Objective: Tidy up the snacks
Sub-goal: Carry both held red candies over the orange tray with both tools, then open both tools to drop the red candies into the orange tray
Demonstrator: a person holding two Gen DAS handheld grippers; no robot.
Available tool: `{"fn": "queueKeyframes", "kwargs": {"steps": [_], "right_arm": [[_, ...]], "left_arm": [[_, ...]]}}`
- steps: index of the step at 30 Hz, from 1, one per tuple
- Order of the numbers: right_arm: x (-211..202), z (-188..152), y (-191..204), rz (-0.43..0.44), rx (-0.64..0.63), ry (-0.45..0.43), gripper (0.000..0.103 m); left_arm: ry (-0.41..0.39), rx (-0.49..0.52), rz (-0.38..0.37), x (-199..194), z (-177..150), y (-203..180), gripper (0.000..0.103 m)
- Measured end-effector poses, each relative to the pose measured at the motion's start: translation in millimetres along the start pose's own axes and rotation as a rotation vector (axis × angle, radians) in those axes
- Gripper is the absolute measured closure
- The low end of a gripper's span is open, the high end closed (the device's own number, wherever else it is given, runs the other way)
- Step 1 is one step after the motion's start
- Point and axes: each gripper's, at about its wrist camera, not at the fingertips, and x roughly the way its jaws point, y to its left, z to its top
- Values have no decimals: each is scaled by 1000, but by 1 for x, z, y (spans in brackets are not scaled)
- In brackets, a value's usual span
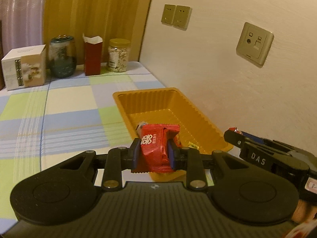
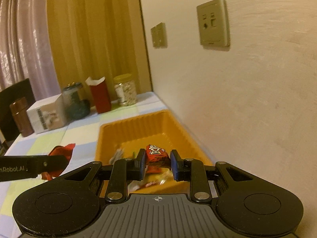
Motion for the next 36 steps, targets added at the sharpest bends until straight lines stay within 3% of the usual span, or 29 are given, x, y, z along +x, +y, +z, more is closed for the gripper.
{"fn": "queueKeyframes", "kwargs": {"steps": [22, 27, 36], "right_arm": [[70, 18, -23, -28, 66, 2, 77], [74, 17, -27, -34, 79, 18, 77], [74, 14, -19, 17, 68, 38, 76]], "left_arm": [[33, -12, -34, 93, 30, -2, 79], [24, -38, -58, 102, 32, 3, 77], [28, -46, 15, 83, 19, 27, 74]]}}
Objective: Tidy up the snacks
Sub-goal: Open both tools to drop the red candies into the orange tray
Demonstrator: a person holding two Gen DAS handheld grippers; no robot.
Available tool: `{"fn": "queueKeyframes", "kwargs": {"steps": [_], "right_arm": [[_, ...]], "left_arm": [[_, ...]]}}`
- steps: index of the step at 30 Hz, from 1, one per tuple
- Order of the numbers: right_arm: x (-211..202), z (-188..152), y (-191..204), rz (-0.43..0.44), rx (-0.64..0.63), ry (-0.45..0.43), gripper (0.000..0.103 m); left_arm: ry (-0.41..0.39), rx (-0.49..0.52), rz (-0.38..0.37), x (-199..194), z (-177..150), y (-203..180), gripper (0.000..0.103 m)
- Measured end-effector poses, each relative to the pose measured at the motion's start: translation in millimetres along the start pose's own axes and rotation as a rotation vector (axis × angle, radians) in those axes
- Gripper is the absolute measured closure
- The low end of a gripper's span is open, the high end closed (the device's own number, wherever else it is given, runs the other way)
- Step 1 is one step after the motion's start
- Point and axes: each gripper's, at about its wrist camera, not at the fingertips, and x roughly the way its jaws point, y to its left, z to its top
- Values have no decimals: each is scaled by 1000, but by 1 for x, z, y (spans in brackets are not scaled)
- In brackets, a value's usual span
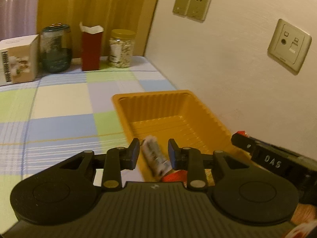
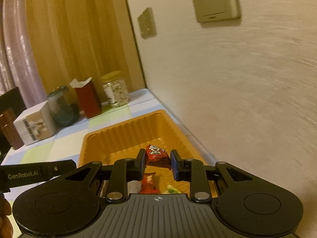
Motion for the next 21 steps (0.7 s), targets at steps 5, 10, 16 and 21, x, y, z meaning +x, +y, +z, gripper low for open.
{"fn": "queueKeyframes", "kwargs": {"steps": [5, 10, 16, 21], "right_arm": [[-1, -3, 5, 28, -9, 13, 76], [1, -4, 3, 93, 23, 20, 76], [-4, -3, 3, 94, 47, -22, 33], [-9, -5, 2, 62, 34, -28, 33]], "left_arm": [[4, -5, 28, -9, -10, 8, 71], [12, -18, 40, -13, -17, 14, 63], [-10, -15, 74, -21, -24, 17, 25], [-10, -23, 95, -29, -31, 20, 10]]}}
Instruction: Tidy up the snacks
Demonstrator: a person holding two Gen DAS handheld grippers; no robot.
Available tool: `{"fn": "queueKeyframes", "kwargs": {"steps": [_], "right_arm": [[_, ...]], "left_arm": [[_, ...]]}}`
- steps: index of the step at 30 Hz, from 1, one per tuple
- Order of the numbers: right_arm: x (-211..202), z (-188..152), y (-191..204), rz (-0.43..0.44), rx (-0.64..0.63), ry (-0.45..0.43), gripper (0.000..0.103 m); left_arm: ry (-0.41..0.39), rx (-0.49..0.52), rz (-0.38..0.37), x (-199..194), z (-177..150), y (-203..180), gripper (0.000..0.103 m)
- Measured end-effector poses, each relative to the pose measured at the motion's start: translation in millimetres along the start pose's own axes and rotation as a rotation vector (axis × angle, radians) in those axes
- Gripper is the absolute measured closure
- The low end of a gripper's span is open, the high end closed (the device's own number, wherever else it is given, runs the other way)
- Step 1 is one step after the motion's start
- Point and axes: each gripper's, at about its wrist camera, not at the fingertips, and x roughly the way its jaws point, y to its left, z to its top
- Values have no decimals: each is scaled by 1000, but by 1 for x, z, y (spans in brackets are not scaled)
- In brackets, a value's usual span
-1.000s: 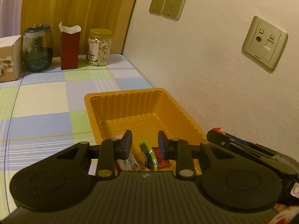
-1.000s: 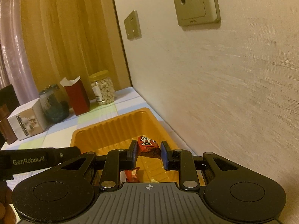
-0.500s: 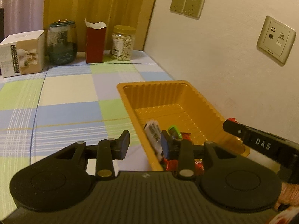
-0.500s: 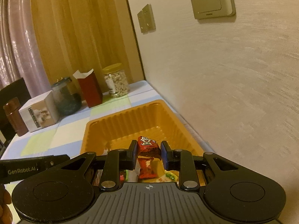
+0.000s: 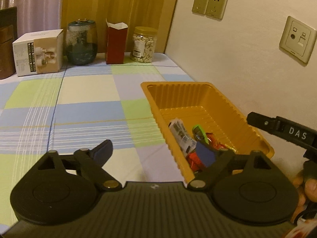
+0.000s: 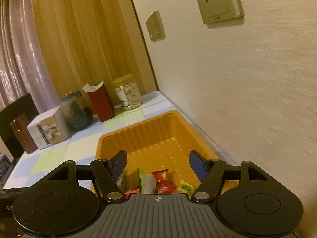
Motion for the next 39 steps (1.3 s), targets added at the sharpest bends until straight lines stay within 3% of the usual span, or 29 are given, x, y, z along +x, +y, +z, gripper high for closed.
{"fn": "queueKeyframes", "kwargs": {"steps": [7, 13, 24, 39], "right_arm": [[-14, -4, 1, -48, -13, -15, 33], [-35, -16, 8, -49, -6, -8, 20], [-79, -33, 40, -44, -67, 135, 13], [-160, -45, 66, -74, -74, 208, 9]], "left_arm": [[-8, 14, 16, -18, -9, -1, 0], [1, 24, 41, -42, -20, -2, 0], [-4, -22, 112, -109, -40, 11, 0], [-15, -30, 135, -197, -58, 9, 0]]}}
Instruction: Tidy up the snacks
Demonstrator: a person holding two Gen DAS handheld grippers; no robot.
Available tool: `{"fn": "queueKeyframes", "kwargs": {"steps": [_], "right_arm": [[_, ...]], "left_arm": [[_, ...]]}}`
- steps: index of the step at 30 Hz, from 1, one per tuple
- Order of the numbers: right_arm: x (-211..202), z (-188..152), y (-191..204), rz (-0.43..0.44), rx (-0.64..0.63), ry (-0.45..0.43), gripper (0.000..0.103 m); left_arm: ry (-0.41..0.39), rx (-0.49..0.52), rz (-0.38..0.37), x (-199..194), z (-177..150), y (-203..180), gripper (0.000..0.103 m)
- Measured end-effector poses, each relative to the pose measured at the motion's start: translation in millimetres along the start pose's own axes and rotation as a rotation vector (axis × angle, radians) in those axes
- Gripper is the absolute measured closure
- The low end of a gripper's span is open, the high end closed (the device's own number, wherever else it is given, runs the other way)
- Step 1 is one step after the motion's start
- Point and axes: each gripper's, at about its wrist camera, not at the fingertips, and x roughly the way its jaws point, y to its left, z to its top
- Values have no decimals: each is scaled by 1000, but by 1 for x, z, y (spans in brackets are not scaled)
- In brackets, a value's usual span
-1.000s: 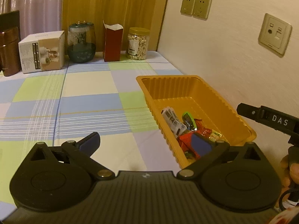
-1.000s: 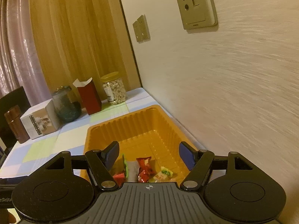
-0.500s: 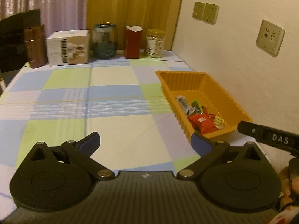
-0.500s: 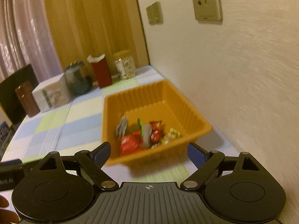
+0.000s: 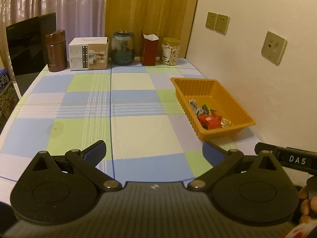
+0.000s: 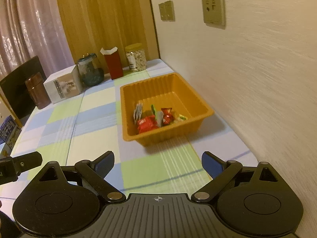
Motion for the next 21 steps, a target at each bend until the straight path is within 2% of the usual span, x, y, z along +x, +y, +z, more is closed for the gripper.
{"fn": "queueKeyframes", "kwargs": {"steps": [12, 21], "right_arm": [[-46, -25, 14, -44, -78, 30, 9], [-69, -27, 23, -28, -84, 4, 9]], "left_arm": [[46, 26, 7, -36, -21, -4, 0], [8, 47, 34, -54, -22, -5, 0]]}}
